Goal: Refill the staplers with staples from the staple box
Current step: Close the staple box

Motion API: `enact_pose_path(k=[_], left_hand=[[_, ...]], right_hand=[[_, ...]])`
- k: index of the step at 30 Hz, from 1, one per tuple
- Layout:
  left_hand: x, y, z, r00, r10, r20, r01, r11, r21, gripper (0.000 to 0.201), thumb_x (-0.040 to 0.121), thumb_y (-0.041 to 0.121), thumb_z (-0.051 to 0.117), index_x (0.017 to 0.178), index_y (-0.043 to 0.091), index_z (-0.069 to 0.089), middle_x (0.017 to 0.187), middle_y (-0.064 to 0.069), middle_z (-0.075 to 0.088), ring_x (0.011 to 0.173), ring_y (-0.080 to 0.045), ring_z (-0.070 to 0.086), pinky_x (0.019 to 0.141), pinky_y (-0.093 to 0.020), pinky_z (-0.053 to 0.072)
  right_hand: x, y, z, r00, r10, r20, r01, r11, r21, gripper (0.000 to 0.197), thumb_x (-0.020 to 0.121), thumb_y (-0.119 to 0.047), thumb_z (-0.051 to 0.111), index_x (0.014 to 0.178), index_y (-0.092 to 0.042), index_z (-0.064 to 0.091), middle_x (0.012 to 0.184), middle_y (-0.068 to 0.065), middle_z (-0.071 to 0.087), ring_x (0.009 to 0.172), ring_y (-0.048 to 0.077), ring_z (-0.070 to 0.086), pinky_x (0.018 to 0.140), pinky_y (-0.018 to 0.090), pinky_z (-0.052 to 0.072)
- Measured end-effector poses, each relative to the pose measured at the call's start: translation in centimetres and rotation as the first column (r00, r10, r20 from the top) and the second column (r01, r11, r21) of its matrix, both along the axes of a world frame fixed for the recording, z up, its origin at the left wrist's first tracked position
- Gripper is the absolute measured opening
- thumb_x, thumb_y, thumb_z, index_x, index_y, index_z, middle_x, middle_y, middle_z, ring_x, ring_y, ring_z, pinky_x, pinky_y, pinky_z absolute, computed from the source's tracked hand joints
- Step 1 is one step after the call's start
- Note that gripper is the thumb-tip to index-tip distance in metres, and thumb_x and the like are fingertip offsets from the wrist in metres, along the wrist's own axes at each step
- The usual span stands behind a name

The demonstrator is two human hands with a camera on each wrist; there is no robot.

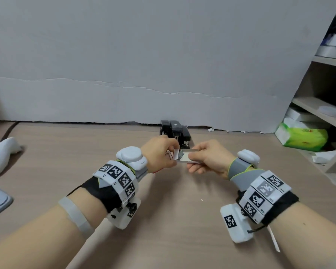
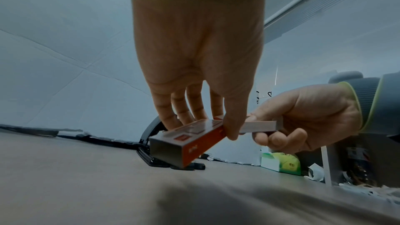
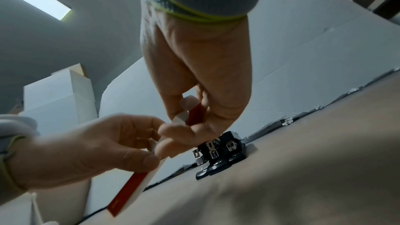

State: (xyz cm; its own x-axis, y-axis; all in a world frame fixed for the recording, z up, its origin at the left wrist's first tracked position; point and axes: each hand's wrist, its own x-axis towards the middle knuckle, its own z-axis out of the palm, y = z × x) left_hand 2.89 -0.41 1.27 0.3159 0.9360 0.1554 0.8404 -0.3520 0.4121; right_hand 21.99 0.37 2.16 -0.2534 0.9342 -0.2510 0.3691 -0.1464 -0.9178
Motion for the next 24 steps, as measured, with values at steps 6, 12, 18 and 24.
enact_pose_path(k=[6,12,18,24], left_hand=[[-0.7,-0.6,0.6,0.999,-0.046,-0.001,0.046,0.999,0.010,0.056,0.074,0.026,0.081,0.125,0.018,0.059,0.115,0.000,0.060,0.101,-0.018,0.059,0.089,-0.032,0.048],[-0.3,-0.6,0.7,0.994,-0.094,-0.059,0.096,0.995,0.031,0.065,0.078,0.026,0.079,0.136,0.019,0.050,0.121,0.000,0.056,0.107,-0.019,0.055,0.093,-0.029,0.044],[0.0,-0.3,0.4,0.987,-0.121,-0.102,0.125,0.991,0.037,0.069,0.079,0.028,0.078,0.140,0.020,0.046,0.124,0.002,0.055,0.109,-0.018,0.054,0.091,-0.025,0.042],[-0.3,-0.2,0.0,0.990,-0.135,-0.052,0.138,0.988,0.068,0.067,0.078,0.027,0.080,0.137,0.017,0.050,0.120,0.000,0.056,0.107,-0.018,0.055,0.094,-0.029,0.044]], right_hand=[[-0.6,0.0,0.1,0.999,0.016,0.028,-0.016,1.000,0.026,0.002,0.091,-0.002,0.058,0.092,-0.002,0.060,0.065,0.014,0.071,0.044,0.013,0.064,0.035,0.018,0.042],[-0.1,0.0,0.0,0.999,0.015,0.048,-0.017,1.000,0.026,0.008,0.090,-0.001,0.059,0.097,0.001,0.061,0.063,0.014,0.070,0.043,0.013,0.062,0.036,0.019,0.042],[0.3,0.0,-0.1,0.998,0.006,0.059,-0.008,0.999,0.033,0.012,0.087,0.001,0.059,0.098,0.002,0.062,0.065,0.015,0.071,0.043,0.013,0.061,0.037,0.019,0.042],[0.6,0.2,-0.3,1.000,0.025,0.010,-0.025,0.999,0.027,0.007,0.090,0.000,0.058,0.096,-0.002,0.062,0.066,0.015,0.071,0.043,0.013,0.060,0.038,0.019,0.042]])
